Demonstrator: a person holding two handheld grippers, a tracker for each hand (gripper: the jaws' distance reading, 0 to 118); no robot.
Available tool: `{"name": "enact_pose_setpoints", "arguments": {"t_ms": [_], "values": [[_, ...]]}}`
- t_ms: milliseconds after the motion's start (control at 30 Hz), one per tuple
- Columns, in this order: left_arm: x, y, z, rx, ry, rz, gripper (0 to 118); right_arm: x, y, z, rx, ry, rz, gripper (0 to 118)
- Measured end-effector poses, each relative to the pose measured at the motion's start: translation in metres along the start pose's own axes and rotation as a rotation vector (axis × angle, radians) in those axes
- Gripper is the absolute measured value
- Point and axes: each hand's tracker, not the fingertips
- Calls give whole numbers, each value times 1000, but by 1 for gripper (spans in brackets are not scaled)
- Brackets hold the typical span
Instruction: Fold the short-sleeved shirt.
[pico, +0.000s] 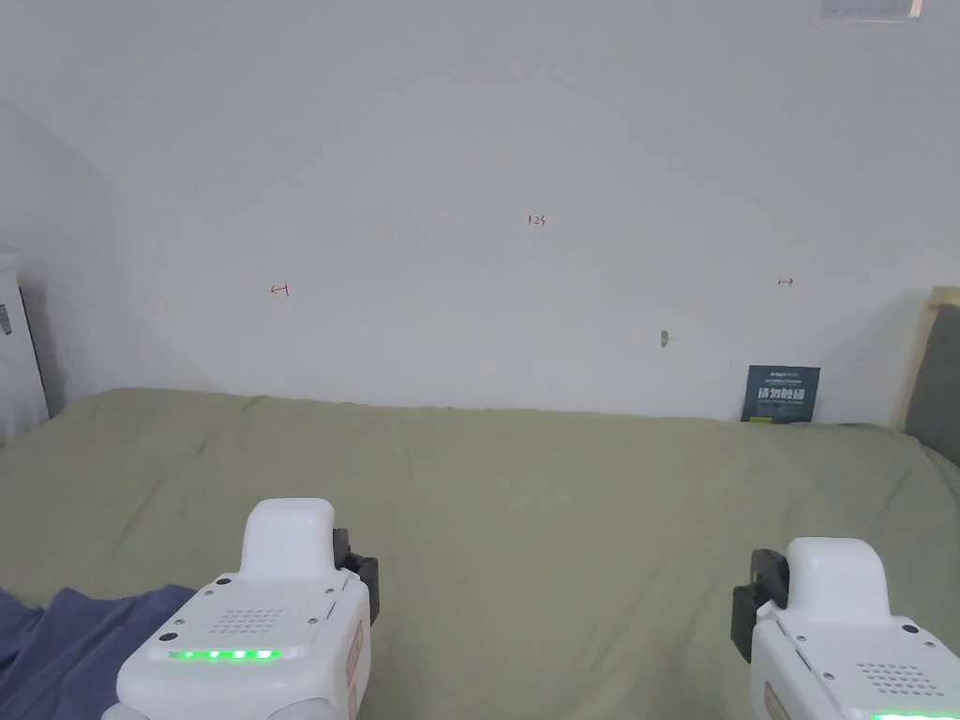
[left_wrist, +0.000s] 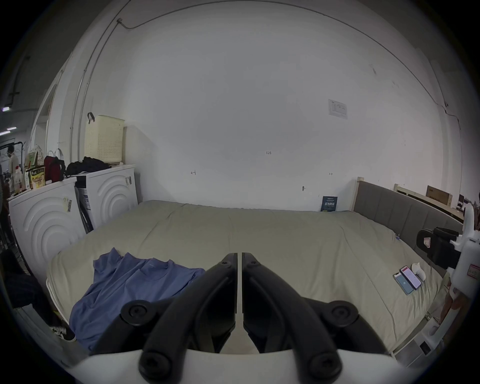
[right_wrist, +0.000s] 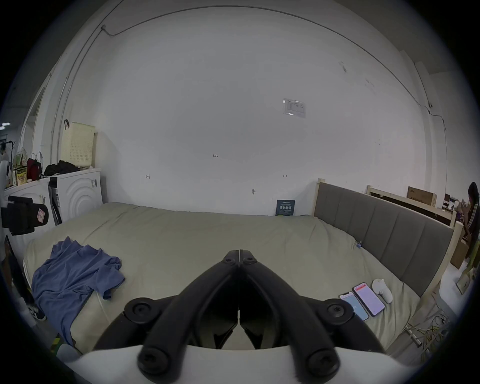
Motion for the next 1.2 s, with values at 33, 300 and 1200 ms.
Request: {"name": "enact_pose_setpoints", "arguments": {"t_ms": [33, 300, 1200], "values": [[-4, 0, 0, 1, 11, 2, 2, -8, 1, -1, -6, 19, 1, 0], [-80, -1, 30, 11, 219, 9, 2, -83, 0, -22, -28, 255, -6, 0], [-239, -48, 39, -226, 432, 130, 3, -247, -28, -45, -146, 642, 111, 0]]}}
